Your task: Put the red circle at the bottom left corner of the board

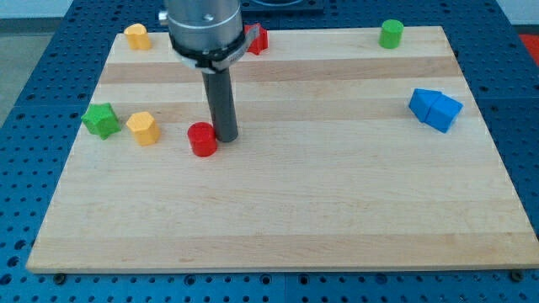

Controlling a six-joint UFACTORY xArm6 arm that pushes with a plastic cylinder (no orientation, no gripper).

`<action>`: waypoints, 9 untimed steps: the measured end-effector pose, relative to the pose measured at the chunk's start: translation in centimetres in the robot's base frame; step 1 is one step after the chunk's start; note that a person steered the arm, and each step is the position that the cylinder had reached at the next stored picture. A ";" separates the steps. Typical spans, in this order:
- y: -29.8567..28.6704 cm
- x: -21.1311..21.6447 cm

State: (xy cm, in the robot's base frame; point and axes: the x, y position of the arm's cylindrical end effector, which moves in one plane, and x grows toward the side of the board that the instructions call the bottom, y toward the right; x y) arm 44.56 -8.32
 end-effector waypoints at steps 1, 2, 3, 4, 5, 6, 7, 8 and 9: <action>-1.1 2.1; -1.5 1.0; -3.6 -2.1; -5.9 -3.2; -7.2 -2.6; -7.3 0.3; -7.4 3.6; -8.1 6.7; -8.7 7.2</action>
State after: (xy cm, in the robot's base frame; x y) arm 51.71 -17.04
